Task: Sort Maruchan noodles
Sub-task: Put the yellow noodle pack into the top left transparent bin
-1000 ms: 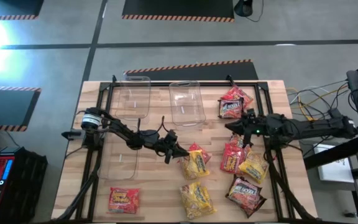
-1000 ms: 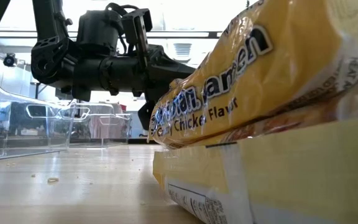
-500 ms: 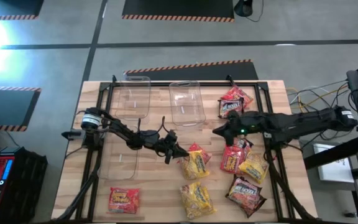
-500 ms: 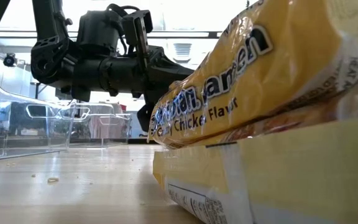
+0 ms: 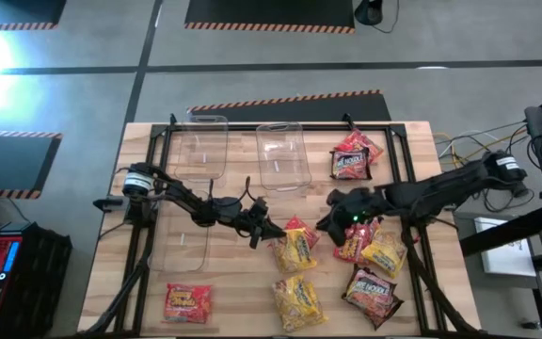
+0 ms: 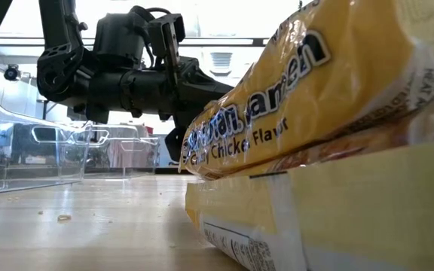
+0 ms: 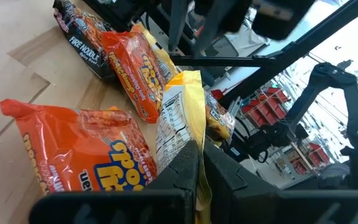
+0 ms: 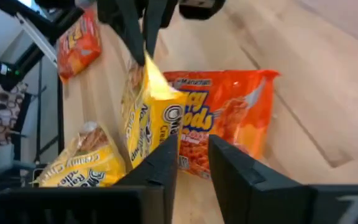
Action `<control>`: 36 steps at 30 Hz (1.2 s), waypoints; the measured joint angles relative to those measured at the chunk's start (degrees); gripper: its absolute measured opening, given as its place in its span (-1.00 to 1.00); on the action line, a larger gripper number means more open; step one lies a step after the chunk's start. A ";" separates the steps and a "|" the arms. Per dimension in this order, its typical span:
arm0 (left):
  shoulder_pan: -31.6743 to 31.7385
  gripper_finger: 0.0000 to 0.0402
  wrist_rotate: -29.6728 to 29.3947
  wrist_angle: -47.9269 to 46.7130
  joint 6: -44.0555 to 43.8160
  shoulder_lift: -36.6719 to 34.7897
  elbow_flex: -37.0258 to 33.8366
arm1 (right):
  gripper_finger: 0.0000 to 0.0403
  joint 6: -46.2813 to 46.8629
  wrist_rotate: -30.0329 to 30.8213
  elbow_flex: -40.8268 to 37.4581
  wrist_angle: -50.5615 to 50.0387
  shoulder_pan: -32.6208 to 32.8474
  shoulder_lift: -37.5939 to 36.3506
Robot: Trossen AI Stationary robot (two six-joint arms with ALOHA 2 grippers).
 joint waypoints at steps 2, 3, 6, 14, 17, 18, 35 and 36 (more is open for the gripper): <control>0.02 -1.00 0.00 0.00 0.02 0.00 0.00 | -0.49 0.26 0.00 0.00 1.49 1.09 2.21; 0.02 -1.00 0.00 0.00 0.00 0.00 -0.02 | -0.45 0.48 0.00 0.00 2.67 1.57 3.40; 0.00 -1.00 0.02 -0.02 0.00 0.00 -0.07 | -0.36 2.49 0.08 0.00 4.02 2.24 6.07; 0.00 -1.00 0.02 -0.39 0.00 0.00 -0.17 | -0.38 2.59 1.10 -0.01 13.13 4.21 11.24; 0.00 -1.00 0.04 -0.44 0.00 0.00 -0.20 | -0.40 1.43 1.07 0.00 15.31 5.21 12.49; 0.00 -1.00 0.04 -0.48 0.02 0.00 -0.20 | -0.40 1.17 1.05 0.00 15.96 5.48 12.96; 0.00 -1.00 0.26 -0.76 0.00 0.00 -0.02 | -0.19 0.83 1.15 0.00 16.61 6.16 16.62; 0.02 -1.00 0.47 -0.74 0.00 0.00 0.00 | -0.19 0.83 1.19 0.00 16.57 6.16 16.45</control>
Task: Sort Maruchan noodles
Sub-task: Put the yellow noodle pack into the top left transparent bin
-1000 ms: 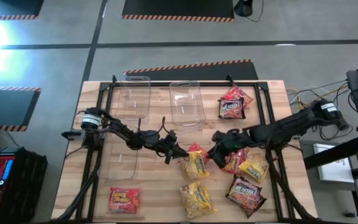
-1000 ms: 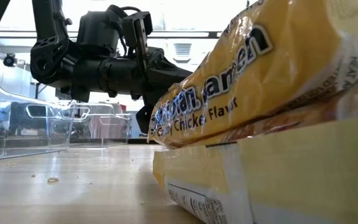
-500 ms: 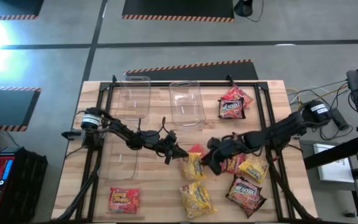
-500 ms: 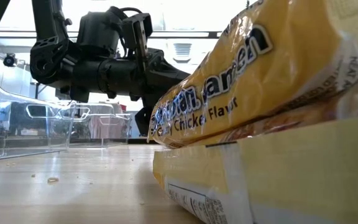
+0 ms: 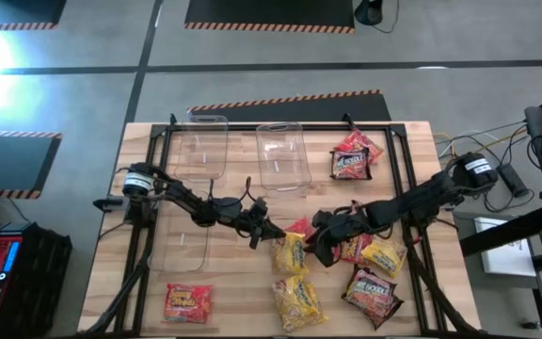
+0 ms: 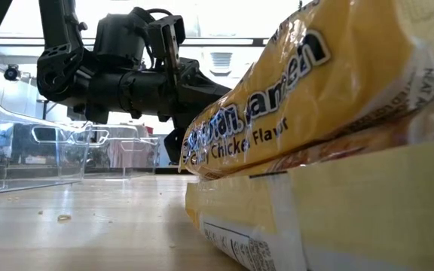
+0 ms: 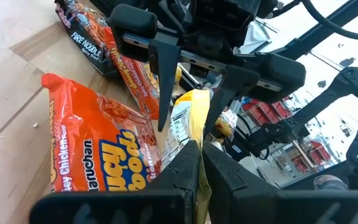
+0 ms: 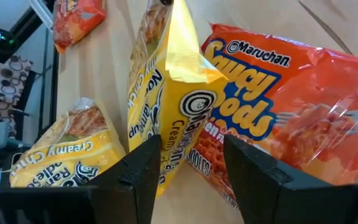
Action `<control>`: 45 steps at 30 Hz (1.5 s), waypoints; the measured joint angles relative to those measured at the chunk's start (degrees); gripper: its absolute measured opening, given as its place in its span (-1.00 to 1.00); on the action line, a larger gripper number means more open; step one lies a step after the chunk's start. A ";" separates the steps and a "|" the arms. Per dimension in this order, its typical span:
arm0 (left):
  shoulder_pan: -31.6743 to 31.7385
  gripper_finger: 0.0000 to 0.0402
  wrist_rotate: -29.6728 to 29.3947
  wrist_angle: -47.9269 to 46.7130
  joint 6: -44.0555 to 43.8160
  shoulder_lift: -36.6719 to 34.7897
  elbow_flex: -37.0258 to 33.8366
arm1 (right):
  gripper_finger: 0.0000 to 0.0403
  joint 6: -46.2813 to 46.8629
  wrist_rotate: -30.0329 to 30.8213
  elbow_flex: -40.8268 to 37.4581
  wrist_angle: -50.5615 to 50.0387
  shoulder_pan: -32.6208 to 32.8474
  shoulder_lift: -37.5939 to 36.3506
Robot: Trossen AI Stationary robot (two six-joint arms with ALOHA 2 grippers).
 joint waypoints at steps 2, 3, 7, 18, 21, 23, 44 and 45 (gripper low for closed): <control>-0.02 -1.00 0.23 0.00 -0.06 0.00 0.00 | -0.20 0.02 0.30 0.00 0.22 0.00 -0.12; -0.02 -1.00 0.27 0.00 -0.19 0.00 0.00 | -0.21 0.02 0.32 0.00 0.18 -0.02 -0.18; -0.01 -1.00 0.32 -0.16 -0.63 0.00 0.00 | -0.26 0.09 0.30 0.00 0.09 -0.02 -0.18; 0.00 -1.00 0.36 -0.38 -1.07 0.00 0.02 | -0.16 1.09 0.01 0.00 4.14 -0.02 -0.13; -0.02 -1.00 0.36 -0.50 -1.07 0.00 0.02 | -0.04 -0.50 0.01 0.00 4.36 -0.03 -0.13; -0.01 -1.00 0.38 -0.48 -1.07 0.00 0.02 | 0.03 -1.21 0.01 0.00 4.35 -0.03 -0.11; -0.04 -1.00 0.91 -0.22 -0.68 0.00 0.35 | 0.14 -12.41 -0.12 1.66 13.23 -0.04 10.04; -0.04 -1.00 0.89 -0.22 -0.67 0.00 0.35 | 0.14 -12.80 -0.14 2.07 13.29 -0.04 10.59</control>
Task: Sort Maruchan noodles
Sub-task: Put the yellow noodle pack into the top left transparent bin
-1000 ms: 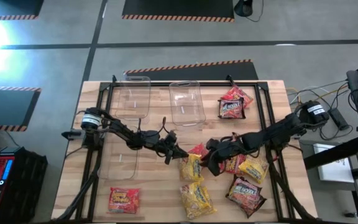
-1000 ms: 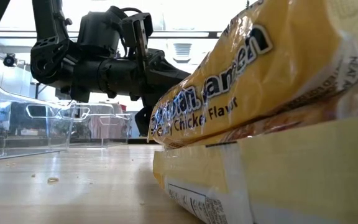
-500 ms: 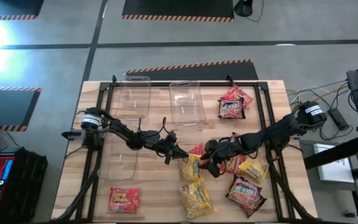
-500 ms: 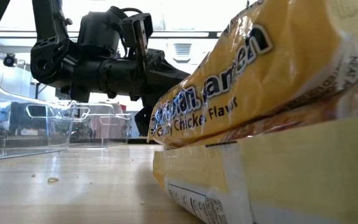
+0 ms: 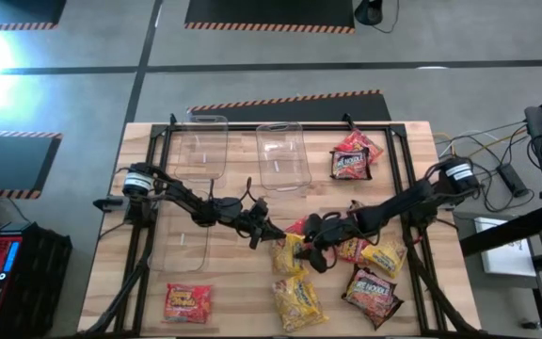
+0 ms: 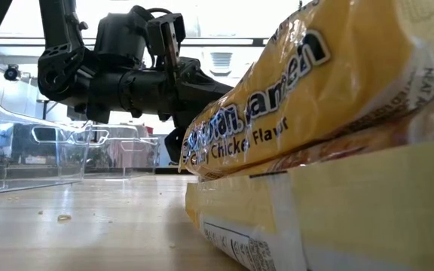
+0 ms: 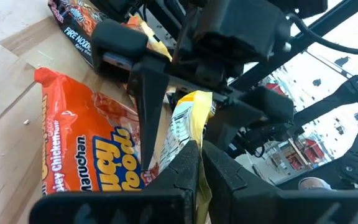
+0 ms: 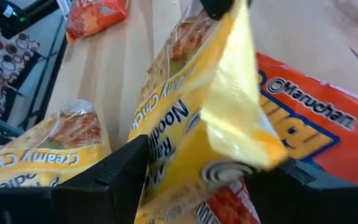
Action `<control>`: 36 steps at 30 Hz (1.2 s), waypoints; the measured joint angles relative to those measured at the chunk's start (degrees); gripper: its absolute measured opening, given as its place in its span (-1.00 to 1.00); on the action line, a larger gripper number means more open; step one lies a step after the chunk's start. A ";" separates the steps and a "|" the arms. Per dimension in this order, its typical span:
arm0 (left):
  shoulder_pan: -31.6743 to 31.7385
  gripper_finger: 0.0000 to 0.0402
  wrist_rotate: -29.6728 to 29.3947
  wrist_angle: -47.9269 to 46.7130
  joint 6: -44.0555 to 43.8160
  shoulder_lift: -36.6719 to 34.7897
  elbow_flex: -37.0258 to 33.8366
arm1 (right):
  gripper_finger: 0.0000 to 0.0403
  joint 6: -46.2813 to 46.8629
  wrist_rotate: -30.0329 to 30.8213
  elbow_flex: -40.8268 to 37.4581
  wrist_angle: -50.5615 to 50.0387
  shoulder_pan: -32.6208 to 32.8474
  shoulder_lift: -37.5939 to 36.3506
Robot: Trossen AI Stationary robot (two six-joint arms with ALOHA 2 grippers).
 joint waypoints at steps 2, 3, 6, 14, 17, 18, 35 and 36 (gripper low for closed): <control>0.00 -1.00 0.02 -0.02 0.04 0.00 0.00 | 0.13 -1.40 -0.19 1.15 -0.07 0.09 1.36; 0.00 -1.00 -0.01 0.01 0.02 0.00 0.00 | 0.12 -2.14 -0.69 1.73 -0.06 0.13 2.05; 0.00 -1.00 -0.01 0.16 0.31 0.00 0.00 | 0.07 -3.18 -2.84 3.62 -0.16 0.26 3.88; -0.02 -1.00 0.61 0.55 1.40 0.00 0.00 | -0.22 -3.72 -6.23 5.56 -1.28 0.26 4.97; -0.02 -1.00 2.13 0.68 1.39 0.00 0.00 | -0.35 -3.72 -6.19 5.56 -2.27 0.26 4.25; -0.02 -1.00 2.63 0.79 1.42 0.00 0.00 | -0.39 -3.72 -6.21 5.56 -2.36 0.26 4.07; 5.30 -0.90 18.73 14.13 -1.95 -0.47 -0.02 | -0.45 -3.68 -5.96 5.54 -12.94 0.25 -5.43; 5.51 -0.90 19.28 14.94 -1.97 -0.48 -0.03 | -0.45 -3.68 -5.60 5.56 -14.71 0.24 -6.56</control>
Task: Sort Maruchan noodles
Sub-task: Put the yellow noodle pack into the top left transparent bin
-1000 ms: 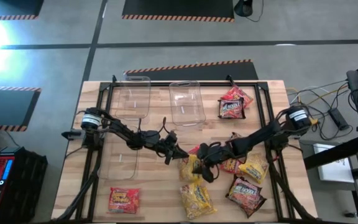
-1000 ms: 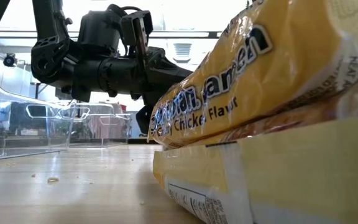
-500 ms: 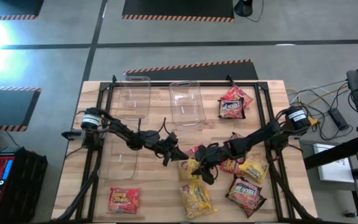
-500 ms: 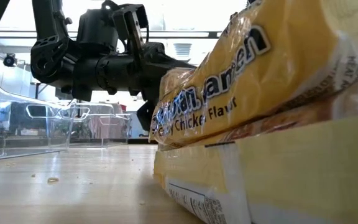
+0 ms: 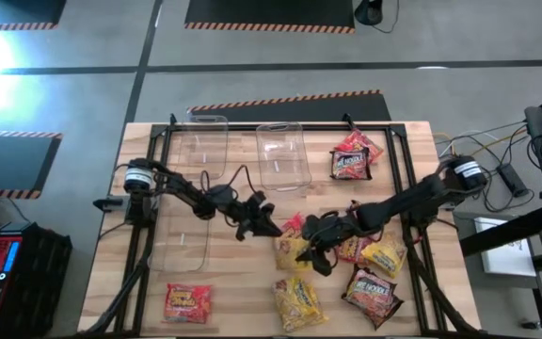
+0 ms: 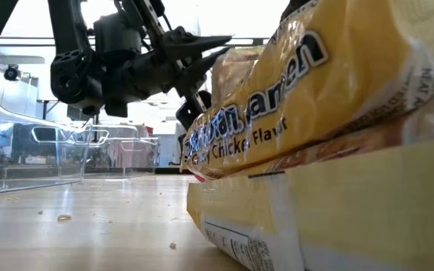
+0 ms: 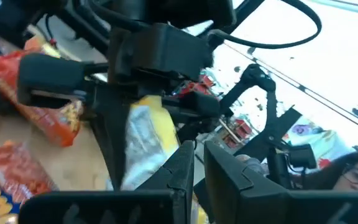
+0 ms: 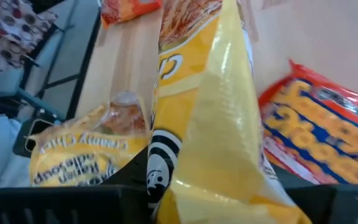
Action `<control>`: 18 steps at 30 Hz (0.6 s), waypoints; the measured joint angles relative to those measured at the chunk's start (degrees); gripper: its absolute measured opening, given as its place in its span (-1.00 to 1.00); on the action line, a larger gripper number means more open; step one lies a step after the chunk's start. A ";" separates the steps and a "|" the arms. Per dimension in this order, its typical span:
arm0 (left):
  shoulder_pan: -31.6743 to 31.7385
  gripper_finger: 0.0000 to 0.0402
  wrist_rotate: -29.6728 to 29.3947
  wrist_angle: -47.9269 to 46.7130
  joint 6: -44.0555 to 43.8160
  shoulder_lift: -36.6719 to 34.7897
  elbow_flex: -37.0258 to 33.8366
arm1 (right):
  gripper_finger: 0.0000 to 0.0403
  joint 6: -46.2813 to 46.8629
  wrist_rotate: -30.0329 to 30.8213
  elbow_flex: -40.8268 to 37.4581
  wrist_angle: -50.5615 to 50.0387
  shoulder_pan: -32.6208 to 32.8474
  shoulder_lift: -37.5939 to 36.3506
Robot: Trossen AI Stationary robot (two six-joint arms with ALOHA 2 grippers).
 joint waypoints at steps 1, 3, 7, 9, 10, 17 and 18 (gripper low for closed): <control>0.15 -0.90 0.56 0.95 0.02 0.00 -0.02 | -0.45 0.00 0.55 0.00 -1.82 -0.09 -1.20; 0.37 -0.90 1.65 3.33 -0.18 -0.17 -0.02 | -0.44 -0.02 2.35 0.00 -4.29 -0.09 -3.60; 0.43 -0.90 2.13 4.12 0.51 -1.61 -0.02 | -0.44 -1.00 7.91 0.40 -10.34 -0.11 -9.38; 0.43 -0.90 2.32 4.76 1.44 -2.32 -0.05 | -0.45 -1.49 11.65 1.14 -14.70 -0.21 -12.04; 0.43 -0.90 3.00 4.73 1.51 -2.71 -0.12 | -0.45 -1.51 13.30 1.66 -16.64 -0.39 -13.12; 0.43 -0.90 6.58 4.72 6.86 -3.82 0.02 | -0.45 -1.90 16.35 5.14 -24.37 -2.37 -16.87; 0.41 -0.90 7.48 4.65 8.28 -3.82 0.29 | -0.45 -1.97 16.31 5.76 -25.64 -2.38 -16.93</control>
